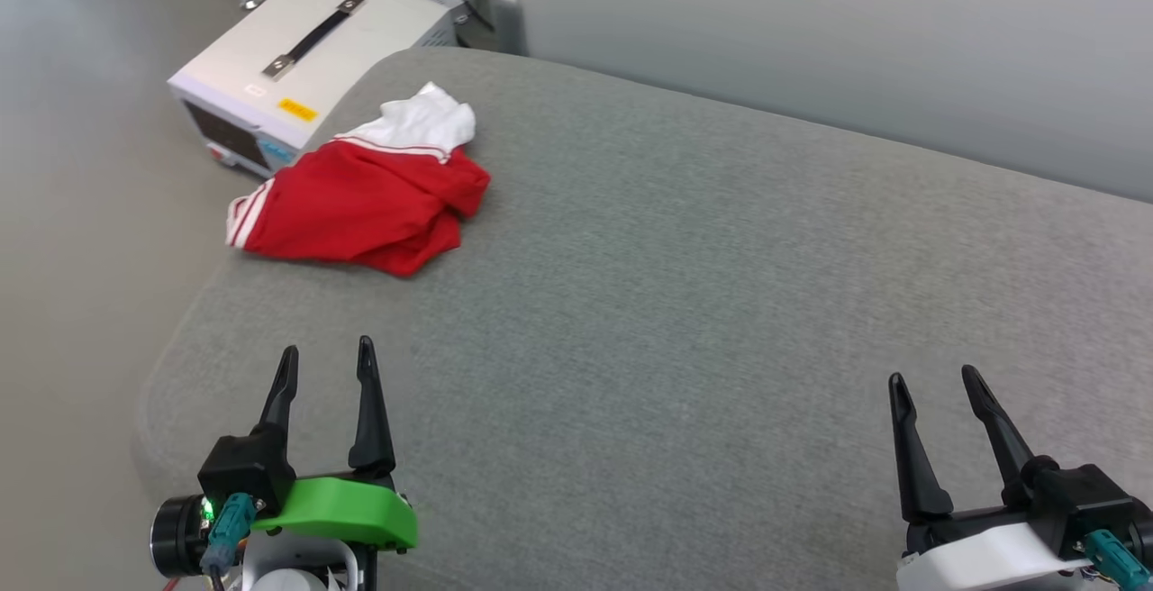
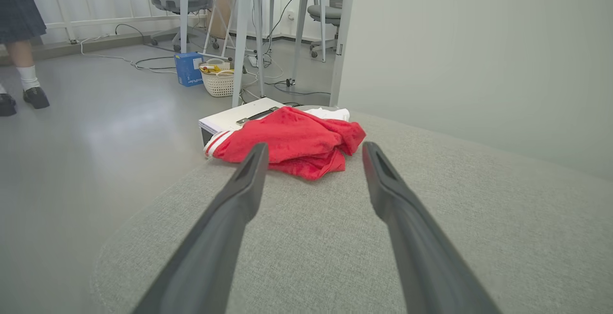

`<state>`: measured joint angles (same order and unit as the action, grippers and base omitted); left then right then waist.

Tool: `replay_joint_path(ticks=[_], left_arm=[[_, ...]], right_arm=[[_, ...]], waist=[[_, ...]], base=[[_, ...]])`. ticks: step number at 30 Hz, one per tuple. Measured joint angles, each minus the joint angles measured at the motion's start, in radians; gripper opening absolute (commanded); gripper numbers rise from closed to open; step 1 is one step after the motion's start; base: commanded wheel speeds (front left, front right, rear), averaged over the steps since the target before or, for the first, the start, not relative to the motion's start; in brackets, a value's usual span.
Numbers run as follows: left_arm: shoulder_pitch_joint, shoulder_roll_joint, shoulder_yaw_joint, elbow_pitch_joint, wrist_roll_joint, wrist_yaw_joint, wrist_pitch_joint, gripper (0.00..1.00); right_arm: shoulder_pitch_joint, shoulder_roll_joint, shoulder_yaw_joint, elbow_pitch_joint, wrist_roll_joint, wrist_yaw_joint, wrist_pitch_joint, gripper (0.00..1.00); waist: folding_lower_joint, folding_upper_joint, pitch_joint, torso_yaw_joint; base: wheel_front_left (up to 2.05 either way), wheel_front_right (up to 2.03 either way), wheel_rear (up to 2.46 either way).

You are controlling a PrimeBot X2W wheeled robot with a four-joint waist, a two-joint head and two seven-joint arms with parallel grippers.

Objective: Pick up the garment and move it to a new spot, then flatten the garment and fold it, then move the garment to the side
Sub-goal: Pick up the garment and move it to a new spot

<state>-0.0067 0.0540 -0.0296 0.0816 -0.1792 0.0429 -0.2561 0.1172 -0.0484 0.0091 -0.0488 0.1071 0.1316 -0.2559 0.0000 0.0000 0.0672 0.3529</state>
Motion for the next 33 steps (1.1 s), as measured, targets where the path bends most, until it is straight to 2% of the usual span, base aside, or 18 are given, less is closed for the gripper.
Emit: replay_joint_path(ticks=[9,18,26,30,33], left_arm=[[0.001,0.0,0.012,0.003,-0.021,0.005,0.0,1.0],[-0.027,0.0,0.05,0.008,-0.053,0.003,0.0,1.0],[-0.243,0.009,0.19,0.043,-0.016,-0.094,0.0,1.0],[-0.405,0.054,0.243,0.098,0.003,-0.133,0.0,1.0],[-0.529,0.11,0.279,0.164,-0.006,-0.152,0.0,1.0]], right_arm=[[-0.008,0.0,0.01,0.0,-0.008,0.0,0.0,1.0],[-0.024,0.0,0.021,-0.002,-0.024,0.0,0.0,1.0],[-0.086,0.0,0.026,-0.035,-0.072,0.0,0.0,1.0],[-0.125,-0.006,0.034,-0.062,-0.096,0.0,-0.001,1.0],[-0.157,-0.03,0.055,-0.087,-0.117,0.0,-0.001,1.0]], waist=[[0.0,0.0,0.012,0.079],[0.0,0.0,0.033,0.058],[0.0,0.0,0.104,0.007],[0.0001,0.0,0.162,-0.019],[0.0001,0.0,0.211,-0.038]], base=[[0.0,0.0,0.0],[0.0,0.0,0.0],[0.0,0.0,0.0],[0.0,0.0,0.0],[0.0,0.0,0.0]])
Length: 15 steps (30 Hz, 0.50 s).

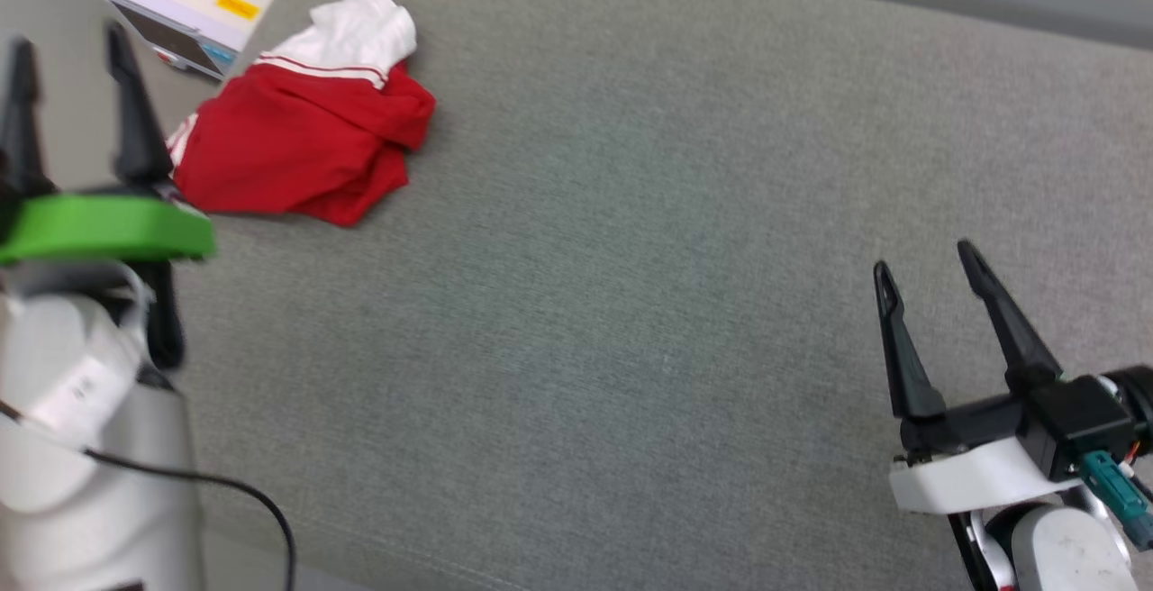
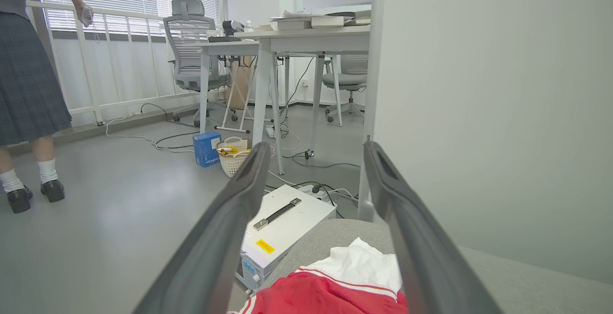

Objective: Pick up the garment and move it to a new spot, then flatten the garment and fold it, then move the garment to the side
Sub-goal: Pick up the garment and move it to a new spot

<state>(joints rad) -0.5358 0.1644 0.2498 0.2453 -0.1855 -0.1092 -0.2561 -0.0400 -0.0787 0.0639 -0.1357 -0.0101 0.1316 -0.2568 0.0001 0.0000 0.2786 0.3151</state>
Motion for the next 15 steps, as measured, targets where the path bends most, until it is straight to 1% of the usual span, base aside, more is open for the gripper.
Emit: replay_joint_path(ticks=[3,5,6,9,11,15], left_arm=[[-0.108,0.069,0.012,0.073,-0.024,-0.011,0.0,1.0],[-0.176,0.123,0.004,0.133,-0.044,-0.015,0.0,1.0],[-0.2,0.147,-0.006,0.156,-0.049,-0.016,0.0,1.0],[-0.284,0.235,-0.08,0.237,-0.093,-0.018,0.005,1.0],[-0.339,0.293,-0.143,0.286,-0.13,-0.018,0.044,1.0],[-0.418,0.372,-0.26,0.359,-0.26,-0.019,0.21,1.0]], right_arm=[[-0.037,-0.013,0.011,-0.021,-0.01,0.0,0.0,1.0],[-0.056,-0.018,0.016,-0.034,-0.014,0.0,0.0,1.0],[-0.061,-0.019,0.019,-0.039,-0.014,0.0,0.0,1.0],[-0.073,-0.024,0.023,-0.056,-0.017,0.0,0.0,1.0],[-0.081,-0.026,0.027,-0.066,-0.021,0.0,0.0,1.0],[-0.107,-0.031,0.033,-0.089,-0.024,0.0,0.0,1.0]], waist=[[0.0,0.0,0.051,-0.021],[0.0001,0.0,0.086,-0.036],[0.0001,0.0,0.099,-0.042],[0.0001,0.0,0.143,-0.064],[0.0,0.0,0.171,-0.08],[0.0001,0.0,0.213,-0.112]], base=[[0.0,0.0,0.0],[0.0,0.0,0.0],[0.0,0.0,0.0],[0.0,0.0,0.0],[0.0,0.0,0.0],[0.0,0.0,0.0]])
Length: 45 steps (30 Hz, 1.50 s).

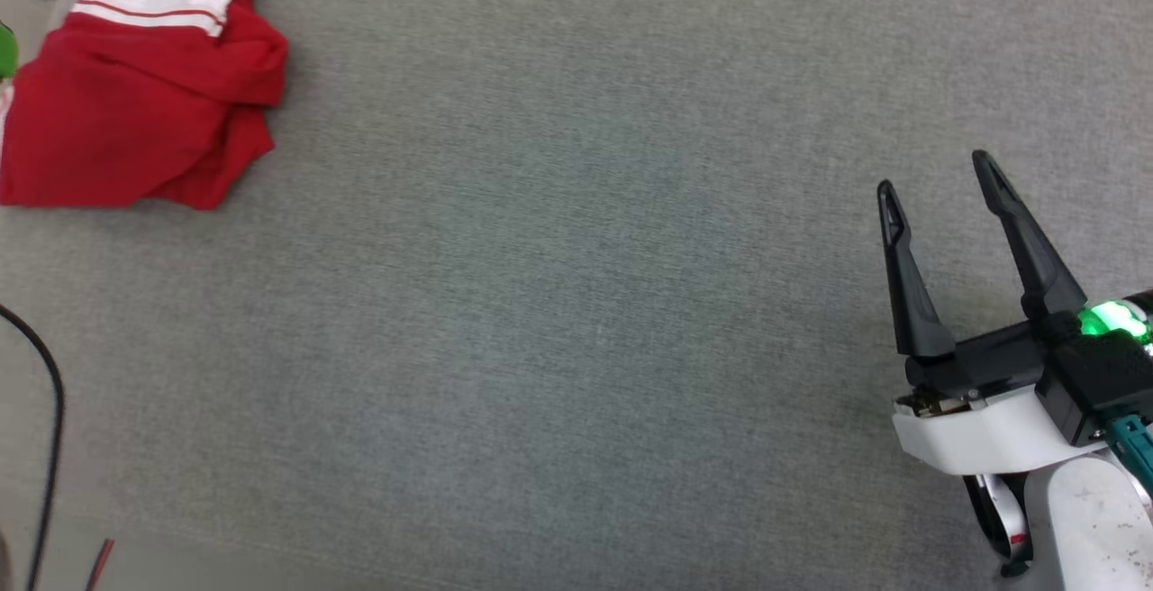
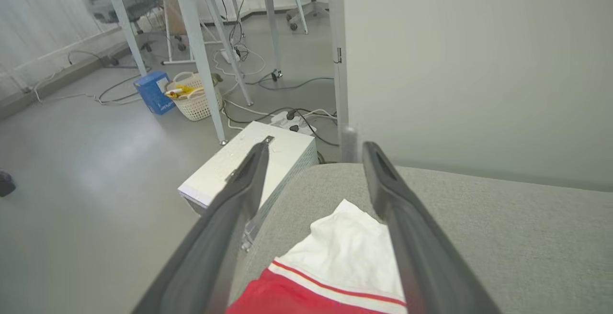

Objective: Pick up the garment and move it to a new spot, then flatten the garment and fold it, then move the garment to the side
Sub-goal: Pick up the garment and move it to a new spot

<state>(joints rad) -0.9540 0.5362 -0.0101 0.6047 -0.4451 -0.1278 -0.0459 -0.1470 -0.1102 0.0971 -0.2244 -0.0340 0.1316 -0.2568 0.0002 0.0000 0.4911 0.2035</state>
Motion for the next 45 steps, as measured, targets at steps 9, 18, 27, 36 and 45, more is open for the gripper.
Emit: replay_joint_path(ticks=[9,18,27,36,45], left_arm=[[-0.047,0.111,-0.154,0.018,-0.285,0.0,0.537,1.0],[-0.018,0.145,-0.225,-0.047,-0.345,0.038,0.871,1.0],[-0.022,0.128,-0.262,0.035,-0.339,0.046,0.897,1.0],[-0.012,0.136,-0.28,0.09,-0.357,0.007,0.761,0.0],[-0.009,0.187,-0.409,-0.086,-0.353,0.0,0.689,0.0]], right_arm=[[-0.006,-0.01,-0.004,-0.039,-0.007,0.0,0.0,1.0],[-0.01,-0.025,-0.019,-0.057,-0.007,0.0,0.0,1.0],[-0.04,-0.025,0.007,-0.049,-0.005,0.0,0.0,1.0],[-0.039,-0.013,-0.009,-0.035,0.003,0.0,0.0,1.0],[-0.011,0.014,-0.008,-0.011,0.007,0.0,0.0,1.0]], waist=[[-0.0001,0.0,0.057,-0.054],[-0.0001,0.0,0.119,-0.067],[-0.0002,0.0002,0.154,-0.096],[-0.0002,0.0001,0.104,-0.106],[-0.0002,0.0,-0.012,-0.096]], base=[[0.0,0.0,0.0],[0.0,0.0,0.0],[0.0,0.0,0.0],[0.0,0.0,0.0],[0.0,0.0,0.0]])
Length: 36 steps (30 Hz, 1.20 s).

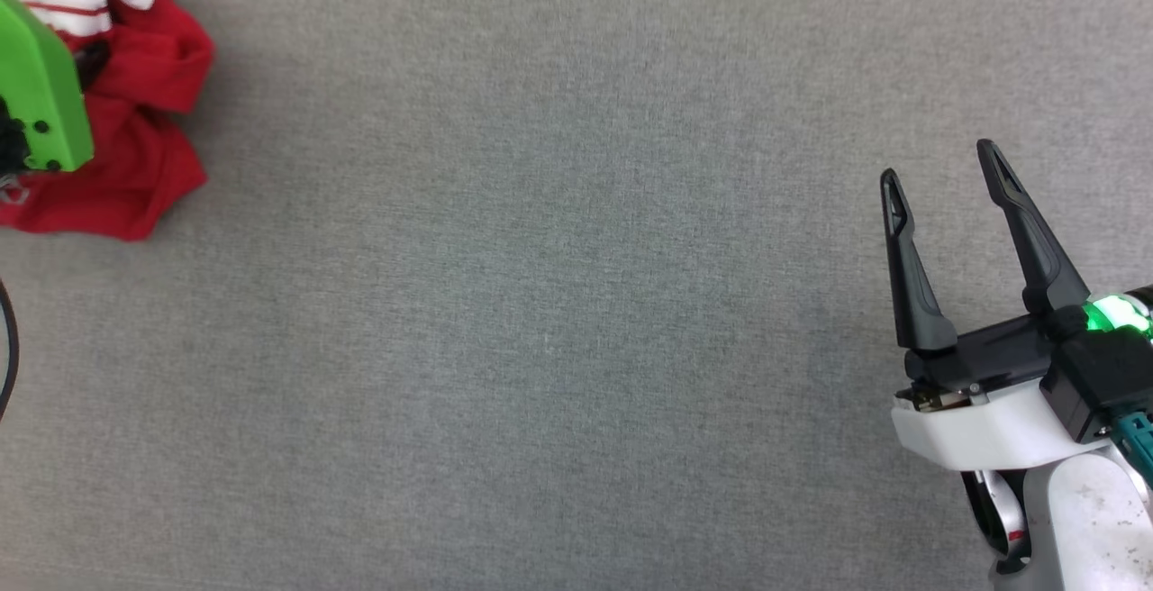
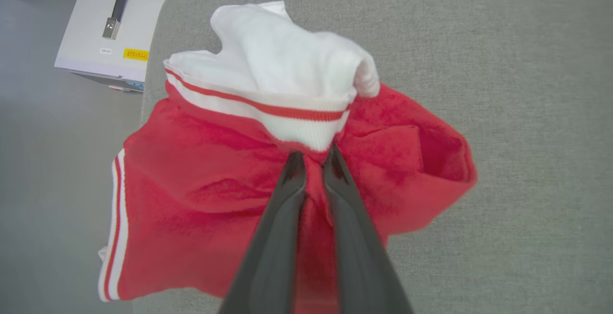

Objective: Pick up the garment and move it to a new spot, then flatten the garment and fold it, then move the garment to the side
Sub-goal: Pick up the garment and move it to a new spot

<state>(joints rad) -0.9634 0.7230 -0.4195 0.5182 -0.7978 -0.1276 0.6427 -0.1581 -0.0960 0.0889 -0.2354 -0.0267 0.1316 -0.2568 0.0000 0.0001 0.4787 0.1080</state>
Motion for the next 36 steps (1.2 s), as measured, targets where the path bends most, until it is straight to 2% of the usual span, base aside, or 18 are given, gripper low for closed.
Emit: replay_joint_path(ticks=[7,15,19,27,30,36], left_arm=[[-0.056,0.006,-0.133,-0.165,0.006,0.0,-0.029,0.0],[-0.128,-0.049,-0.342,-0.275,0.005,0.0,-0.075,0.0],[-0.171,-0.117,-0.479,-0.296,0.004,0.0,-0.107,0.0],[-0.242,-0.312,-0.71,-0.247,-0.051,0.0,-0.226,0.0],[-0.266,-0.379,-0.773,-0.206,-0.073,0.0,-0.277,0.0],[-0.265,-0.5,-0.839,-0.108,-0.091,0.0,-0.37,0.0]], right_arm=[[0.023,0.024,0.0,0.007,0.007,0.0,0.0,1.0],[0.027,0.038,-0.007,0.013,0.016,0.0,0.0,1.0],[0.033,0.042,-0.012,0.016,0.024,0.0,0.0,1.0],[0.035,0.045,-0.016,0.017,0.068,0.0,0.0,1.0],[0.036,0.046,-0.028,0.012,0.078,0.0,0.0,1.0],[0.047,0.046,-0.058,0.01,0.107,0.0,0.0,1.0]], waist=[[0.0,0.0,-0.094,-0.004],[-0.0001,0.0,-0.141,-0.071],[-0.0001,0.0,-0.156,-0.117],[0.0,0.0,-0.173,-0.216],[-0.0001,0.0,-0.172,-0.254],[-0.0001,0.0001,-0.157,-0.314]], base=[[0.0,0.0,0.0],[0.0,0.0,0.0],[0.0,0.0,0.0],[0.0,0.0,0.0],[0.0,0.0,0.0],[0.0,0.0,0.0]])
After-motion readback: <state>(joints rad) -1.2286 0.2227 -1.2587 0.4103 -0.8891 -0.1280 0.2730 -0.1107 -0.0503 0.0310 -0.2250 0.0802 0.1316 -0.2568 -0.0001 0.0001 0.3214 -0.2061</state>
